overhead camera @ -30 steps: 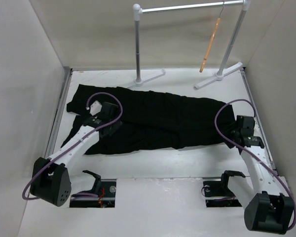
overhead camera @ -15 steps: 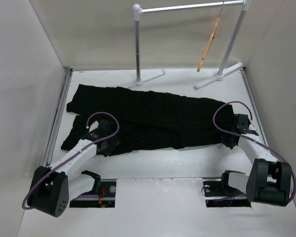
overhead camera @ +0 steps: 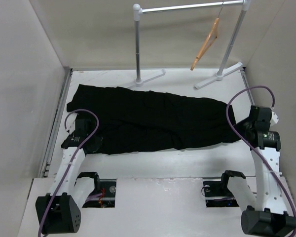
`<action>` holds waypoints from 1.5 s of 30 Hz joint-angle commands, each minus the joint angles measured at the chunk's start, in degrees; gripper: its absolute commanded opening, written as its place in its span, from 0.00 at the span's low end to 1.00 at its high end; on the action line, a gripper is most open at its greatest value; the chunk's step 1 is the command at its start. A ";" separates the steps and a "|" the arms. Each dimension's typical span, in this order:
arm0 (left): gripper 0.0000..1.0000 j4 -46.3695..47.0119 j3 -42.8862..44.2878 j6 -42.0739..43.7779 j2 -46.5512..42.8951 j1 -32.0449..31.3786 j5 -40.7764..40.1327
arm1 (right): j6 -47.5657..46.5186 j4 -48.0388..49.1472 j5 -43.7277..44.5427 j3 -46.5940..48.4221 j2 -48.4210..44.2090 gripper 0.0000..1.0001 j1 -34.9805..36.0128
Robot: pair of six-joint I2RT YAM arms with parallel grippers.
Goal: Place the trousers on the hanger
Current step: Flatten out the trousers at the center of the board.
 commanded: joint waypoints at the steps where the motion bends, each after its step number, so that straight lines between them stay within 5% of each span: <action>1: 0.04 -4.95 6.07 2.86 -0.93 0.24 -0.19 | -2.03 -11.70 -1.16 -0.36 -0.94 0.06 -0.02; 4: 0.08 -6.71 9.23 3.30 -0.41 0.06 -0.72 | -2.30 -11.80 -2.67 -4.92 -1.30 0.31 1.20; 7: 0.24 -7.06 9.42 3.74 0.65 -1.25 0.94 | -0.64 -5.94 0.75 -8.01 -1.04 0.56 0.69; 10: 0.42 -7.15 6.70 3.04 0.56 -2.92 2.09 | 2.09 1.35 2.34 -10.64 2.90 0.61 -3.08; 16: 0.55 -5.48 1.60 1.64 1.88 -7.67 6.57 | 2.71 19.11 -2.74 -16.80 13.71 0.57 -15.04; 21: 0.58 -0.92 -2.96 1.28 5.30 -9.17 7.28 | 3.24 27.30 -2.49 -16.80 22.95 0.53 -16.45; 23: 0.58 2.50 -4.90 1.02 8.19 -9.08 6.75 | 3.41 31.07 -2.66 -16.45 25.76 0.44 -16.28; 25: 0.49 4.53 -5.08 0.14 9.87 -8.12 7.10 | 3.59 31.70 -3.19 -15.32 28.05 0.22 -16.28; 28: 0.16 5.07 -3.95 -1.35 7.87 -6.45 5.44 | 3.94 27.68 -2.05 -14.43 25.70 0.04 -16.37; 30: 0.05 2.88 -1.93 -1.35 4.62 -3.12 5.08 | 3.33 22.42 -0.30 -13.99 20.10 0.02 -16.10; 37: 0.00 -12.41 11.68 -1.27 -1.37 -1.25 1.39 | 0.25 5.62 1.03 -10.57 4.34 0.00 -17.16; 45: 0.04 -18.13 32.08 3.38 2.66 -4.25 -3.34 | -2.30 0.86 6.03 1.64 6.87 0.00 -10.39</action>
